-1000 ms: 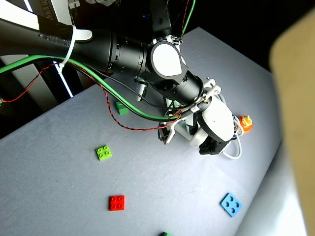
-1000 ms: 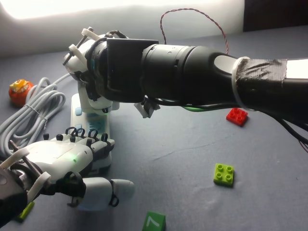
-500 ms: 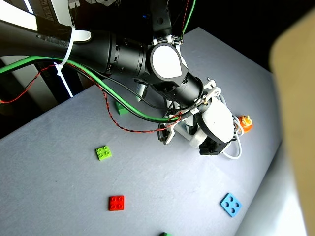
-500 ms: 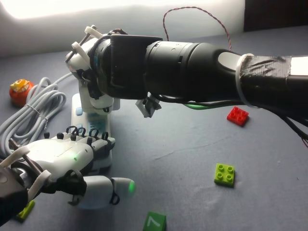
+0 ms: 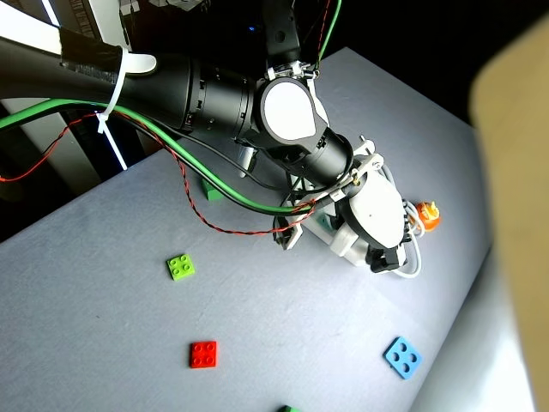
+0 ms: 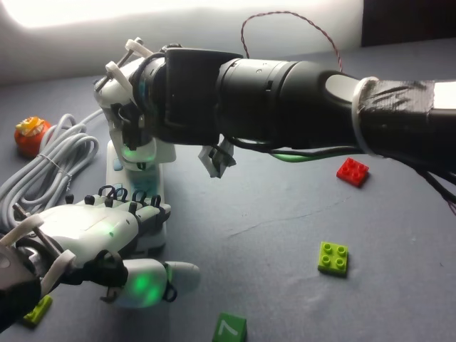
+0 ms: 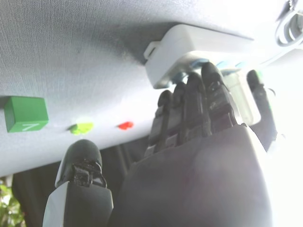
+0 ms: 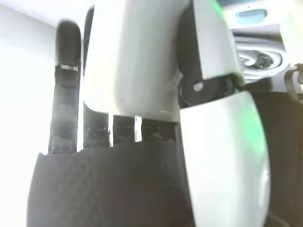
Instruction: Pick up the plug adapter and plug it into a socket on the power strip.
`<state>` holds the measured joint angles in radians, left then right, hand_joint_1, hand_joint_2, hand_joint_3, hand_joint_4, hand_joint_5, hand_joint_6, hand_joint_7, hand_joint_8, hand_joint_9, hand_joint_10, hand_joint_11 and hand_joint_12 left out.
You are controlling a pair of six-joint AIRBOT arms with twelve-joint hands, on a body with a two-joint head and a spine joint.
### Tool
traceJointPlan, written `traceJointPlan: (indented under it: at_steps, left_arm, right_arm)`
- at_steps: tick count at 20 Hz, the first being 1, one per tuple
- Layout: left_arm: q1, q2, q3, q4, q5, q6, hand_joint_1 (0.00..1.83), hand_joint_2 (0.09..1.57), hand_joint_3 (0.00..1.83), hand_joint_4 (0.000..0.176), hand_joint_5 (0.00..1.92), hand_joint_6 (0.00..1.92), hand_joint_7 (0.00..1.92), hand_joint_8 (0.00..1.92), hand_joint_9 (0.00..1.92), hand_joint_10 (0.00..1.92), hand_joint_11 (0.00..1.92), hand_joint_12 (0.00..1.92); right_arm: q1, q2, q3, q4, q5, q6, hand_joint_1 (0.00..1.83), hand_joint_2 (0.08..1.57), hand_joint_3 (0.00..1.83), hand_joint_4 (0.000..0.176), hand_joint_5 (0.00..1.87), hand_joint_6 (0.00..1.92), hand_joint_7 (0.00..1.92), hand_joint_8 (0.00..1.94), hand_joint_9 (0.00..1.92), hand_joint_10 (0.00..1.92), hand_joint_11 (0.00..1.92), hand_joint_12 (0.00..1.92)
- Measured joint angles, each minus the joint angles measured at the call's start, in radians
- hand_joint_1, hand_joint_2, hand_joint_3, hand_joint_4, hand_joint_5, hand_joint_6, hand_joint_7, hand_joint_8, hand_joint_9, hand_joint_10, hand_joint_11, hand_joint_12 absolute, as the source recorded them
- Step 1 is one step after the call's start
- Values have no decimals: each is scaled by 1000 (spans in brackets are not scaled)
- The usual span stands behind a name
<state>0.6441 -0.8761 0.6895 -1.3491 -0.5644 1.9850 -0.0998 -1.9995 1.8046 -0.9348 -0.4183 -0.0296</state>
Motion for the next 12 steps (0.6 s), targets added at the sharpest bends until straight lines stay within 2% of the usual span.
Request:
traceJointPlan:
  at_steps: [4,7,12]
  left_arm:
    - [-5,2,2,-5,8,1,0,1178,0,0,71,4,94,5,119,6,0,403]
    - [-10,8,2,-7,16,0,0,1180,0,0,68,0,84,0,107,0,0,390]
    - [-19,24,2,-14,38,1,0,1182,1,0,69,2,90,4,106,3,0,379]
  right_arm:
    - [8,24,-15,-1,11,0,830,1037,3,0,365,0,431,0,438,0,98,955]
    - [13,43,-37,1,10,-1,748,1016,1,0,269,0,303,0,311,0,5,928]
    - [42,111,-137,-1,9,-1,634,1024,3,0,228,0,273,0,289,0,0,884]
